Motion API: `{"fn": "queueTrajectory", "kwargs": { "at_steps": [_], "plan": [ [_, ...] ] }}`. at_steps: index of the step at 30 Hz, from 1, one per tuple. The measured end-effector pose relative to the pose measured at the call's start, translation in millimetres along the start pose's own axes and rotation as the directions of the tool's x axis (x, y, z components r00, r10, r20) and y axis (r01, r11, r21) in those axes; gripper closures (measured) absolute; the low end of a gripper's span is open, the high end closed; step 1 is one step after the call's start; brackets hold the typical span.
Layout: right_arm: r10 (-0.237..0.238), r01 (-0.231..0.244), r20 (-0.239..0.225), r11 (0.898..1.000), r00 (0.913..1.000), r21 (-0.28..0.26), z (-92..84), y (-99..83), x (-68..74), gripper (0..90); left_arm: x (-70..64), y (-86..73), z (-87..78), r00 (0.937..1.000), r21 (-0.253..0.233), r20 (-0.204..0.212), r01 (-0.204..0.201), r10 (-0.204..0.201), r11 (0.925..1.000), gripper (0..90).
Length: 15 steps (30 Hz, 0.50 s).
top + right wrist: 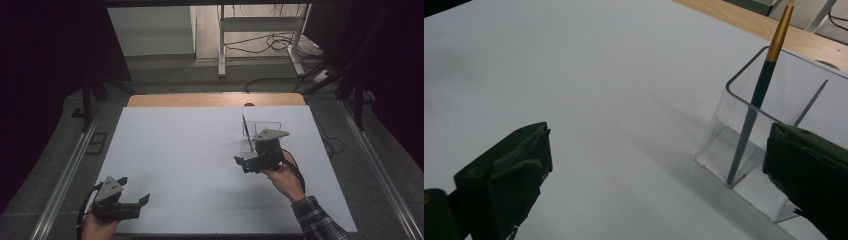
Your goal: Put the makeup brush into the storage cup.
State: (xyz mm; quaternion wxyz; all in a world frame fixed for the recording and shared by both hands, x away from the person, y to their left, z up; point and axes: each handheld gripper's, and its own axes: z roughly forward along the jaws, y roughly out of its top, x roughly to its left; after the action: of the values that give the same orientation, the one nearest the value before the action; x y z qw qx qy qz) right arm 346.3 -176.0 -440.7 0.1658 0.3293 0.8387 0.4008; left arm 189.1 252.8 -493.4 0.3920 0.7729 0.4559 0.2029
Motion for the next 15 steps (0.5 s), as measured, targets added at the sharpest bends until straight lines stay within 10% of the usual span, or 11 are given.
{"fn": "queueTrajectory", "kwargs": {
  "at_steps": [15],
  "plan": [
    [-0.012, 0.012, -0.006, 1.0, 0.9999, 0.001, -9.6, -9.2, 5.8, 0.0, -0.4, 0.0, 0.5, 1.0, 0.004, 0.001, -0.002, 0.002, 1.0, 6.0]
  ]
}}
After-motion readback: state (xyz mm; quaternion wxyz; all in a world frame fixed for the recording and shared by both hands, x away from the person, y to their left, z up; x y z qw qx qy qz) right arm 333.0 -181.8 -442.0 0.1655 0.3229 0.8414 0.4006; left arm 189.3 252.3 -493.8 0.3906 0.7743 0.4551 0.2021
